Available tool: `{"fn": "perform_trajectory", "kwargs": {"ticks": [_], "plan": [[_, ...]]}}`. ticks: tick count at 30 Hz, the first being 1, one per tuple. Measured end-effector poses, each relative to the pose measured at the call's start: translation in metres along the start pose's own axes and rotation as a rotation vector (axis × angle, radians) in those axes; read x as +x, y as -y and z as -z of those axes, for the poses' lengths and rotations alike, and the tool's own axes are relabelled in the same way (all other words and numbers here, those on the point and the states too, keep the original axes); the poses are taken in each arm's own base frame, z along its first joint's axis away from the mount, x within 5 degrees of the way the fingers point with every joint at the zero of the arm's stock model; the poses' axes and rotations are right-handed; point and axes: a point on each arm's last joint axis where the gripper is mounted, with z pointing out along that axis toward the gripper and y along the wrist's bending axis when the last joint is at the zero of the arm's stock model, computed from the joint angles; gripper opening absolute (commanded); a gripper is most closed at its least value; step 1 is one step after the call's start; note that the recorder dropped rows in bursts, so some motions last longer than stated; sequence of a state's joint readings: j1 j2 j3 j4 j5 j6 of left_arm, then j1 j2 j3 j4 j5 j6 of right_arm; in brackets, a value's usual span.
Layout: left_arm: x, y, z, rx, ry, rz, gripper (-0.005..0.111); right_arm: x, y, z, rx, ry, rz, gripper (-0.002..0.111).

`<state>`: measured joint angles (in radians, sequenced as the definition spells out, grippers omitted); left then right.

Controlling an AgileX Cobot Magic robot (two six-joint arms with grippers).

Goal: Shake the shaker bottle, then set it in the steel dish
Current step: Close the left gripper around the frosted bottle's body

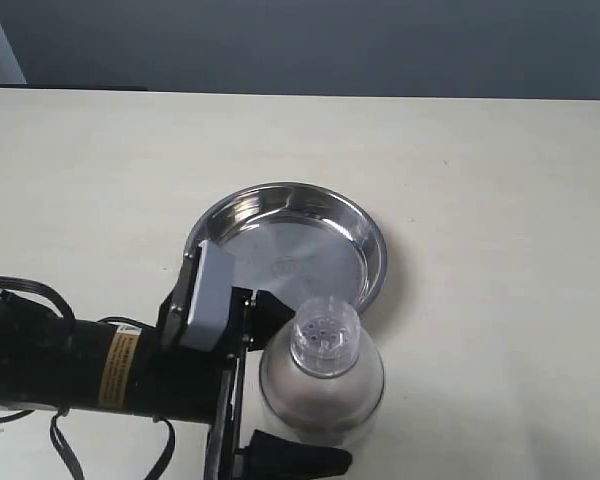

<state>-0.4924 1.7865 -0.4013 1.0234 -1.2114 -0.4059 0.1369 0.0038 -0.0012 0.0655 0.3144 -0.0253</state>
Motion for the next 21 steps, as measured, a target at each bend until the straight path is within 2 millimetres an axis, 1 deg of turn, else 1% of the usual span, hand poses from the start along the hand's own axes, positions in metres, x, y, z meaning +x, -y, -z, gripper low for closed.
{"fn": "perform_trajectory", "kwargs": {"ticks": [5,11,21], "plan": [[0.006,-0.003,-0.009,0.016,-0.016,0.015,0.092,0.000,0.000,0.000,0.000,0.000,0.000,-0.001],[0.014,-0.004,-0.010,0.013,-0.034,0.042,0.092,0.000,0.000,0.000,0.000,0.000,0.000,-0.001],[0.005,-0.012,-0.016,0.014,-0.007,0.011,0.092,0.000,0.000,0.000,0.000,0.000,0.000,-0.001]]}}
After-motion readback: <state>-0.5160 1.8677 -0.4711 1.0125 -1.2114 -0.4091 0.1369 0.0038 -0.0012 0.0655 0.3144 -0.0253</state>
